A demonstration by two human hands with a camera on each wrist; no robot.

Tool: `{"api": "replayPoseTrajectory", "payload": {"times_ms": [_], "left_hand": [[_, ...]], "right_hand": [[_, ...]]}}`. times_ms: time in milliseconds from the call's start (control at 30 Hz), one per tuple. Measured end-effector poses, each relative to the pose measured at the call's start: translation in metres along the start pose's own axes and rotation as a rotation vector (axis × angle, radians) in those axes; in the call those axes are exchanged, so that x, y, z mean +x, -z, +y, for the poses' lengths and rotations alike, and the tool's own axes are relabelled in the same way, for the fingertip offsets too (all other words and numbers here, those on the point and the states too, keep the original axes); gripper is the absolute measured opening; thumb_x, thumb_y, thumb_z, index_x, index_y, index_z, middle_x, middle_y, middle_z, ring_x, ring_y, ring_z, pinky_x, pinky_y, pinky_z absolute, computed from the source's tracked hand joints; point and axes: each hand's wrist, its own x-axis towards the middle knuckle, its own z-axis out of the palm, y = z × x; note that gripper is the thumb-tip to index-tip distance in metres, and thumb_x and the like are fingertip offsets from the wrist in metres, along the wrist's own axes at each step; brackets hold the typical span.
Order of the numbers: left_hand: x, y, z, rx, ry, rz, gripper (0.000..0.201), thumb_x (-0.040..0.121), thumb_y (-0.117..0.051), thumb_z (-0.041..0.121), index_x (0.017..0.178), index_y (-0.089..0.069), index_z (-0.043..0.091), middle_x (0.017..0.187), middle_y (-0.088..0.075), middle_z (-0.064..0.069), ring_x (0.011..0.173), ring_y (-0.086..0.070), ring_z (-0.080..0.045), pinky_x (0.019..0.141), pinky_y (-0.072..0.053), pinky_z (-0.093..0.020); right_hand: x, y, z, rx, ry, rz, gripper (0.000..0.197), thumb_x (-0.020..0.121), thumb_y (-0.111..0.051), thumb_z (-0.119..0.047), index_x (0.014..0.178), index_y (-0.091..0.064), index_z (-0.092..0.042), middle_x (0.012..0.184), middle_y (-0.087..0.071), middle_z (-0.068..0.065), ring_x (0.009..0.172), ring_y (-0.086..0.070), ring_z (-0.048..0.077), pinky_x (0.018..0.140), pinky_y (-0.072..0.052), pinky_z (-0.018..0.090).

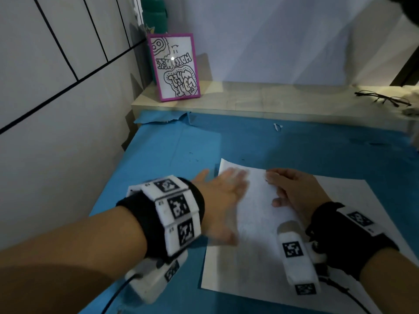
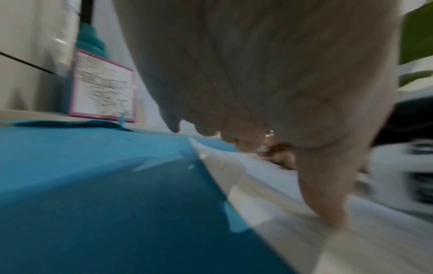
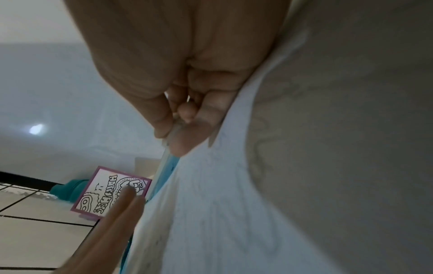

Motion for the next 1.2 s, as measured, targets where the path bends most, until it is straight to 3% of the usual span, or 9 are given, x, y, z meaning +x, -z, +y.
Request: {"api": "replayPoseTrajectory", "payload": {"times_ms": [100, 167, 333, 533, 633, 867, 967, 1067, 1200], "left_hand": [[-0.006, -0.013, 0.029, -0.049, -0.164, -0.043, 0.083, 0.089, -0.036, 0.069, 0.152, 0.005, 0.033, 0.157, 0.018, 0.012, 0.144, 0.017, -0.008, 0.117, 0.008, -0.049], [-0.004, -0.014, 0.024, -0.048, -0.125, -0.111, 0.072, 0.093, -0.025, 0.067, 0.151, 0.003, 0.035, 0.157, 0.015, 0.015, 0.144, 0.015, -0.007, 0.116, 0.01, -0.047], [0.011, -0.005, -0.033, -0.065, 0.41, -0.04, 0.086, 0.083, 0.0, 0.074, 0.15, 0.015, 0.022, 0.156, 0.024, 0.005, 0.145, 0.019, -0.018, 0.117, 0.007, -0.05], [-0.003, -0.006, 0.008, 0.052, -0.054, 0.01, 0.065, 0.095, -0.008, 0.058, 0.151, 0.012, 0.029, 0.153, 0.03, 0.008, 0.143, 0.021, -0.012, 0.118, 0.006, -0.048], [0.006, -0.018, 0.028, -0.008, -0.132, -0.039, 0.064, 0.095, -0.009, 0.06, 0.151, 0.01, 0.034, 0.155, 0.023, 0.012, 0.145, 0.015, -0.009, 0.118, 0.005, -0.047], [0.013, 0.002, -0.033, 0.116, 0.482, -0.012, 0.08, 0.089, -0.008, 0.071, 0.149, 0.019, 0.024, 0.155, 0.028, 0.0, 0.144, 0.022, -0.02, 0.116, 0.009, -0.052], [-0.001, 0.006, -0.01, 0.08, 0.116, 0.038, 0.074, 0.09, -0.004, 0.065, 0.147, 0.023, 0.025, 0.152, 0.031, 0.003, 0.144, 0.02, -0.016, 0.117, 0.006, -0.049], [-0.016, -0.009, 0.013, 0.046, -0.173, -0.082, 0.069, 0.091, -0.006, 0.065, 0.148, 0.018, 0.035, 0.152, 0.03, 0.012, 0.143, 0.021, -0.008, 0.115, 0.008, -0.044], [-0.01, -0.005, -0.026, 0.063, 0.258, -0.102, 0.079, 0.089, -0.004, 0.069, 0.15, 0.015, 0.022, 0.155, 0.027, 0.006, 0.144, 0.02, -0.013, 0.117, 0.006, -0.048]], "right_hand": [[-0.001, -0.001, -0.001, 0.056, -0.003, -0.025, 0.008, 0.088, -0.06, -0.006, 0.081, -0.063, -0.009, 0.071, -0.049, 0.009, 0.039, -0.038, 0.006, 0.042, -0.05, 0.023], [-0.001, -0.001, -0.001, 0.08, -0.012, -0.034, 0.006, 0.088, -0.06, -0.005, 0.082, -0.062, -0.007, 0.07, -0.05, 0.009, 0.041, -0.04, 0.007, 0.045, -0.054, 0.025], [-0.002, 0.0, -0.001, 0.102, -0.031, -0.04, 0.005, 0.087, -0.061, -0.004, 0.083, -0.063, -0.006, 0.066, -0.05, 0.012, 0.048, -0.047, 0.011, 0.052, -0.058, 0.028], [-0.002, 0.001, 0.0, 0.226, -0.044, -0.016, 0.004, 0.087, -0.061, -0.001, 0.084, -0.062, -0.004, 0.068, -0.056, 0.01, 0.049, -0.055, 0.012, 0.053, -0.057, 0.027], [-0.005, 0.0, 0.0, 0.24, -0.035, -0.014, 0.005, 0.086, -0.06, 0.001, 0.084, -0.063, -0.003, 0.066, -0.056, 0.011, 0.052, -0.056, 0.015, 0.051, -0.056, 0.024], [-0.008, 0.0, -0.002, 0.233, -0.025, -0.038, 0.007, 0.085, -0.06, 0.004, 0.084, -0.064, -0.001, 0.067, -0.056, 0.012, 0.055, -0.056, 0.017, 0.053, -0.057, 0.023], [-0.008, 0.001, -0.001, 0.219, -0.023, -0.046, 0.008, 0.083, -0.062, 0.006, 0.083, -0.065, -0.002, 0.067, -0.058, 0.011, 0.058, -0.056, 0.018, 0.054, -0.057, 0.022], [-0.008, 0.001, 0.0, 0.173, -0.012, -0.068, 0.013, 0.081, -0.062, 0.008, 0.082, -0.064, -0.005, 0.07, -0.059, 0.011, 0.059, -0.055, 0.017, 0.054, -0.055, 0.02], [-0.009, 0.0, 0.0, 0.128, 0.001, -0.072, 0.012, 0.081, -0.062, 0.008, 0.083, -0.065, -0.004, 0.068, -0.057, 0.009, 0.057, -0.053, 0.015, 0.051, -0.052, 0.019]]}}
